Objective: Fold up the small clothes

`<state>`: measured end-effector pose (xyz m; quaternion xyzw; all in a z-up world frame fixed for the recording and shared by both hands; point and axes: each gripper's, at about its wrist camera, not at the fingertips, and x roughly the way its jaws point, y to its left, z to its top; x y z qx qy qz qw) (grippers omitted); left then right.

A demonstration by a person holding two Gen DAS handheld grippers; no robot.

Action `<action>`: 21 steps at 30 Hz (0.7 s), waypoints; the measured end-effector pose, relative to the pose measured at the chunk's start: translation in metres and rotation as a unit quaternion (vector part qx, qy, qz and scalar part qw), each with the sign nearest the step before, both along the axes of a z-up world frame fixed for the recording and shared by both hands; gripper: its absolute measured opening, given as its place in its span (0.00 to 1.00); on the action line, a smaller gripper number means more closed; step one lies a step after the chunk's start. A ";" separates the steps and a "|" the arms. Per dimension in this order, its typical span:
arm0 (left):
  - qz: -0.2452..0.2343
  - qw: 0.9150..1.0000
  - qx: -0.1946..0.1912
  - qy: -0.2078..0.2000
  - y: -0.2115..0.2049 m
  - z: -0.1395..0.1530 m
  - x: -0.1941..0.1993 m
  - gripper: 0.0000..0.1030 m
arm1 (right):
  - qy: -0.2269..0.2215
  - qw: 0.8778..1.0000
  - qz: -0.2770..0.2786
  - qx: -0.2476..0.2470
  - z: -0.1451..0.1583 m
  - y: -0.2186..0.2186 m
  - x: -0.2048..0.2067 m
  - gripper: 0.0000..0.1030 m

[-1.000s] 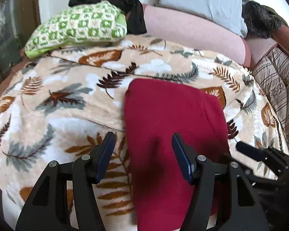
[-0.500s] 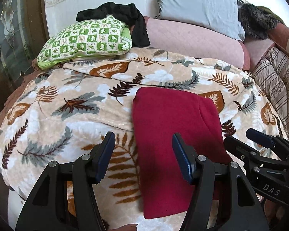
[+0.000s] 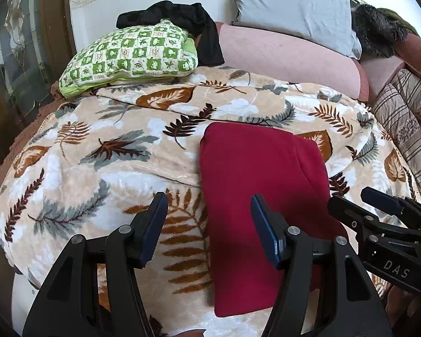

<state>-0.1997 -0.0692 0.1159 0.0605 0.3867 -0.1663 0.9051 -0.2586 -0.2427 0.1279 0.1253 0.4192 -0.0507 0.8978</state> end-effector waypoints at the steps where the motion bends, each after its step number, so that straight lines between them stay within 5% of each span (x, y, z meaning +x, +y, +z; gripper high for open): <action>1: 0.000 1.000 0.002 0.000 -0.001 0.000 0.000 0.59 | 0.002 1.000 -0.001 0.001 -0.001 0.000 0.001 0.68; 21: 0.003 1.000 0.001 0.004 0.001 -0.006 0.009 0.59 | 0.011 1.000 -0.002 0.011 -0.004 -0.003 0.009 0.68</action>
